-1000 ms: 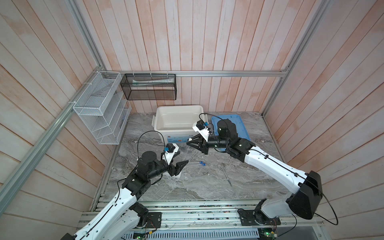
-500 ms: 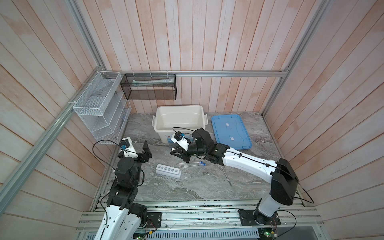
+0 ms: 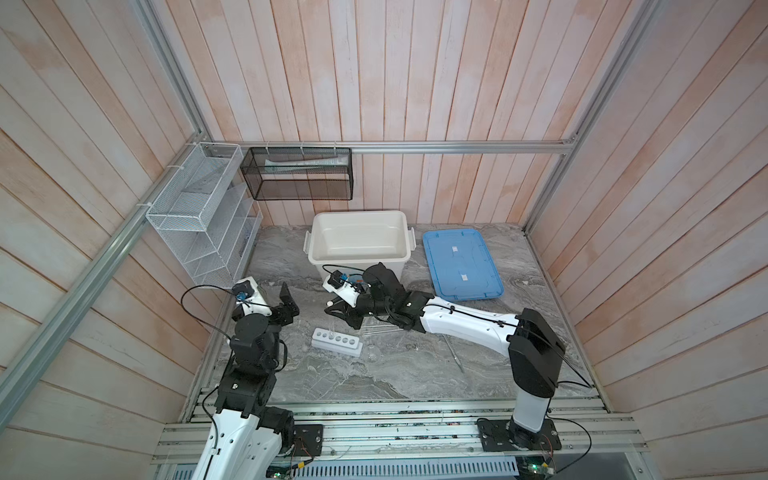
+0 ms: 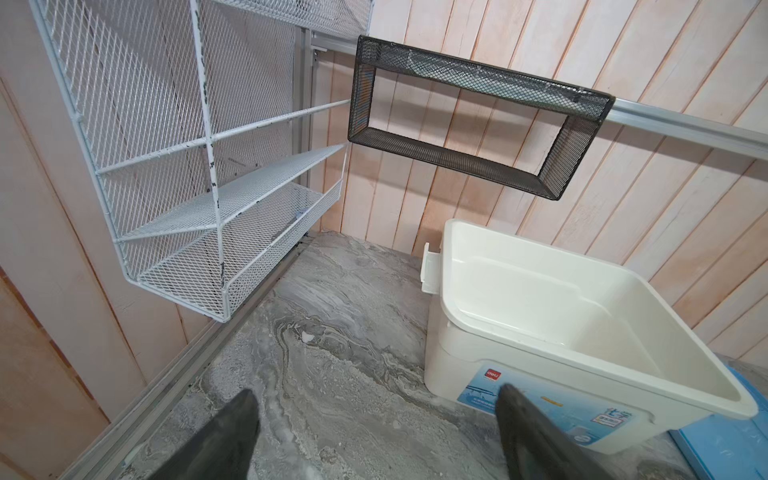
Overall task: Organize the chemistry lab equipment
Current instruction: 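Lower the tube into a hole of the white test tube rack with the right gripper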
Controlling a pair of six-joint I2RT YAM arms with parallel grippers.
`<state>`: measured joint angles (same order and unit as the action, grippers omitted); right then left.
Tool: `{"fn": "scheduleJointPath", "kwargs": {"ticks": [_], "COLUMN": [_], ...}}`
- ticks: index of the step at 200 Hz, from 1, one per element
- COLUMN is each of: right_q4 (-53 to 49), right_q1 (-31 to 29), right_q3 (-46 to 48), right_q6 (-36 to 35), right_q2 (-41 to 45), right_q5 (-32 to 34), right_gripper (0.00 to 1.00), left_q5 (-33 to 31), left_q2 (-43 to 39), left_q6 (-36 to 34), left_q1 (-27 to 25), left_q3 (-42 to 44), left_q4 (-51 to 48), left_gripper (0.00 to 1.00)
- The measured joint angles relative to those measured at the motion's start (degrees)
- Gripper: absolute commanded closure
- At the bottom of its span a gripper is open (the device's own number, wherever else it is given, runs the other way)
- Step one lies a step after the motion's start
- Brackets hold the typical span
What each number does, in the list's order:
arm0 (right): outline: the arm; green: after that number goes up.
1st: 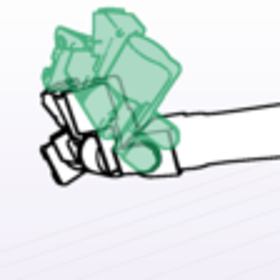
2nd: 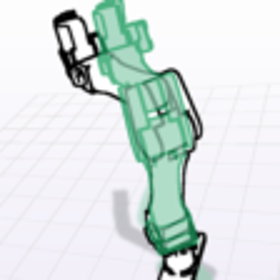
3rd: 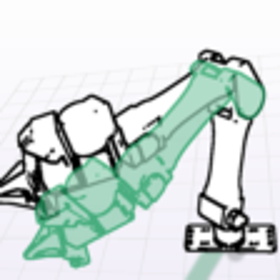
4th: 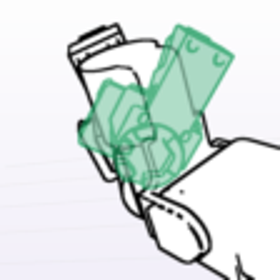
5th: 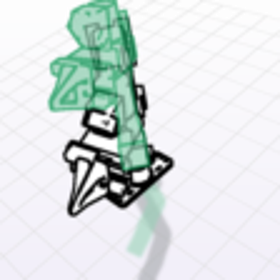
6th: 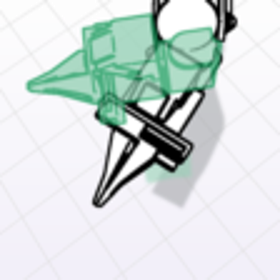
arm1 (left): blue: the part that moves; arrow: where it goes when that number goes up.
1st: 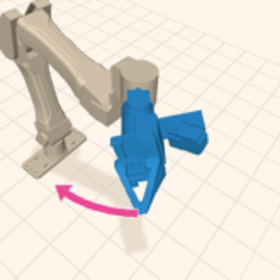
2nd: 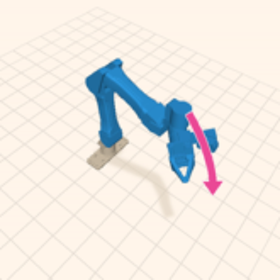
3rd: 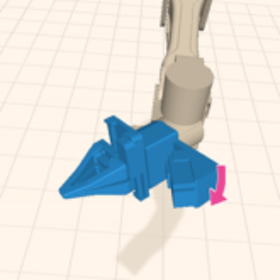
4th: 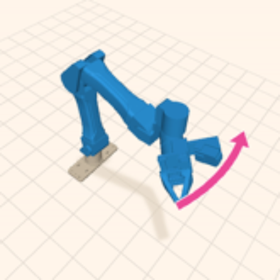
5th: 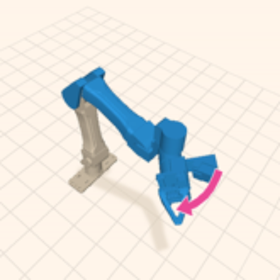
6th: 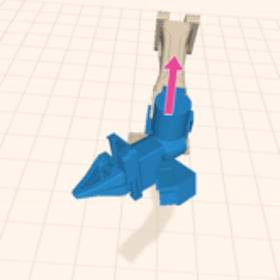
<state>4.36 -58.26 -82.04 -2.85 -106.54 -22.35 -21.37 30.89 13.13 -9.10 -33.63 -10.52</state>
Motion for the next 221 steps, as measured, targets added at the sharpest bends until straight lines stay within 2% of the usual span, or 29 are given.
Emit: {"fn": "scheduleJointPath", "kwargs": {"ticks": [221], "right_q4": [2.9], "right_q1": [-1.2], "right_q3": [-0.6], "right_q6": [-2.8], "right_q2": [-3.9], "right_q5": [0.7], "right_gripper": [1.00], "left_q5": [3.6], "left_q2": [-2.4], "left_q6": [-1.3], "left_q1": [0.1], "left_q3": [1.2], "left_q4": [1.5], "left_gripper": [0.09]}}
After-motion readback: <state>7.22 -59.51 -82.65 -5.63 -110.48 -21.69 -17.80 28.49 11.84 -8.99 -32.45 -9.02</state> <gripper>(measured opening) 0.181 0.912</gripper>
